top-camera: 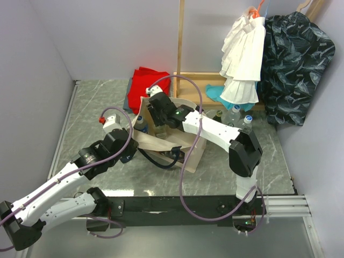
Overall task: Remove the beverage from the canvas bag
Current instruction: Take out the drink from the canvas bag.
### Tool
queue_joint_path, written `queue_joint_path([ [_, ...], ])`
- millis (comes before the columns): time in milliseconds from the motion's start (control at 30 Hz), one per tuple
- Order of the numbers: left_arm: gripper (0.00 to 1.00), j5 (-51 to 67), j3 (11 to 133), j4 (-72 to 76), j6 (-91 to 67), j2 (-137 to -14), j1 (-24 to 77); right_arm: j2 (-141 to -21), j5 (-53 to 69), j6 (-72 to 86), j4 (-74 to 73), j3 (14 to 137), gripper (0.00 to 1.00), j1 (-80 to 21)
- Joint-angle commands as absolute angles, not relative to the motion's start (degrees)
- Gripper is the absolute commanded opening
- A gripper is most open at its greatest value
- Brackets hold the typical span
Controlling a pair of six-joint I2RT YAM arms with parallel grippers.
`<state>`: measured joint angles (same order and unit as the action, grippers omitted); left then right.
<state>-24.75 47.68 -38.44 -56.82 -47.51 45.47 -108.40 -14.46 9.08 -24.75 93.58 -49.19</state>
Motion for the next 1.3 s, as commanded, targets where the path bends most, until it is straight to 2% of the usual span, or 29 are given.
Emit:
queue_joint_path([
  [0,0.2,-24.8,47.2,-40.4,-56.3,-47.7,45.6,-102.2,-19.7,7.6,-21.3,93.6,0.0,-48.9],
  [1267,0.19,-24.1,48.3,-39.0,-55.5,-49.0,45.6,-89.9,-21.4,6.0,-24.5,92.9,0.0,-49.0],
])
